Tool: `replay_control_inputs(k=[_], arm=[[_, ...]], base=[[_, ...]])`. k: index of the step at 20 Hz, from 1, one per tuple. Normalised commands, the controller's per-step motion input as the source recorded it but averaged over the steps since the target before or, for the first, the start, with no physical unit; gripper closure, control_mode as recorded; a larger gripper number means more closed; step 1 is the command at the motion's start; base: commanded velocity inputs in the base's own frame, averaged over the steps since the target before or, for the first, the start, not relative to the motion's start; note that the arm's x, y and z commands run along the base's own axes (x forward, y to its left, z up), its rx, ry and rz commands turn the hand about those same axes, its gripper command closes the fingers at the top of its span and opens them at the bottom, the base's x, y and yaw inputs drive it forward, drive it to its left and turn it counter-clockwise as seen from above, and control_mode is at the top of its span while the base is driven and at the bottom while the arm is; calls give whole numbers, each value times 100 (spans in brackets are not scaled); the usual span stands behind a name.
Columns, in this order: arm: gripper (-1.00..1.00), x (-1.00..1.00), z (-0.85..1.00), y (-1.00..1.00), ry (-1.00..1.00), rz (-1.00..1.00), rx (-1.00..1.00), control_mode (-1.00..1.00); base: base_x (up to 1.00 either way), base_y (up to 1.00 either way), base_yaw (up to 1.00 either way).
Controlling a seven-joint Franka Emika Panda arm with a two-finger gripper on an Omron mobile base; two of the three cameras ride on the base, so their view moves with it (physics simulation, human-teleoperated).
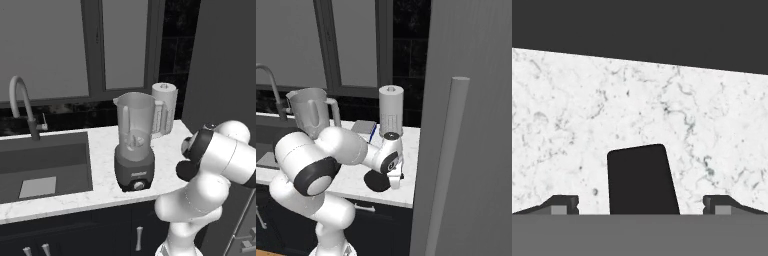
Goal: Close the lid blender by securely placing the lid on top.
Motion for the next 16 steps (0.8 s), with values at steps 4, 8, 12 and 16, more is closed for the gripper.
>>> replay_control_inputs(k=[4,8,12,16], arm=[[-100,0,-26,0,0,0,0,-100],[100,0,-26,0,0,0,0,-100],[100,0,-12,0,0,0,0,-100],[100,0,0,0,0,0,0,-100]], base=[[0,0,0],[0,0,0],[0,0,0],[0,0,0]])
